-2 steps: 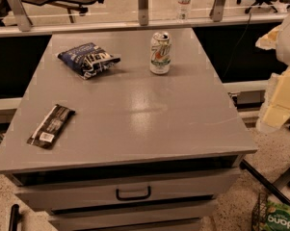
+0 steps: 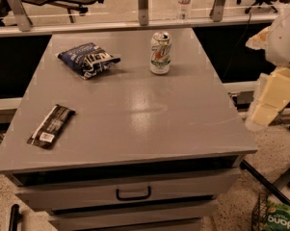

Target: Pick rxbar chocolate

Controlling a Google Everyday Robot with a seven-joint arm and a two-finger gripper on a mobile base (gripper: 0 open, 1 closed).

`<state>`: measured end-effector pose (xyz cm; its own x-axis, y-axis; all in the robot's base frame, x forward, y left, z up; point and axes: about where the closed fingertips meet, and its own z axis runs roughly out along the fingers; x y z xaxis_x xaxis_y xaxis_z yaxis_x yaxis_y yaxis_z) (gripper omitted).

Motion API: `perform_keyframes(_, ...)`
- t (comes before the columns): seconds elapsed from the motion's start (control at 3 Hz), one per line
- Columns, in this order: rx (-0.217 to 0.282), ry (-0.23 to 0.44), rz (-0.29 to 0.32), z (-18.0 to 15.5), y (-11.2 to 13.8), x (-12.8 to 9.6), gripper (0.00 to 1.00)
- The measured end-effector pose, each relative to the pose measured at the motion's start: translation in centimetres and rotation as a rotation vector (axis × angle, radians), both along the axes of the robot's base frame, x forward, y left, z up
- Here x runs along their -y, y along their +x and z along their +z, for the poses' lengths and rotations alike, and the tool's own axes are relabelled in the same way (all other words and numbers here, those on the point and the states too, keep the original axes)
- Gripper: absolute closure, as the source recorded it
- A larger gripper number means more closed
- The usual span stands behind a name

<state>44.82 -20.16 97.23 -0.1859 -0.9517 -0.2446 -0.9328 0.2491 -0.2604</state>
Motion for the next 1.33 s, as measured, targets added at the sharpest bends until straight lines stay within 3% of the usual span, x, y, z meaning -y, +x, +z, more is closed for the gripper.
perform_keyframes(0.33,-0.009,0.056,0.102,-2.4,1.9,-4.5,0.0)
perform_keyframes(1.0,-0.046,0.113,0.333,-8.9,5.6,-16.0,0.0)
perform_keyframes(1.33,-0.046,0.113,0.335,-8.9,5.6,-16.0,0.0)
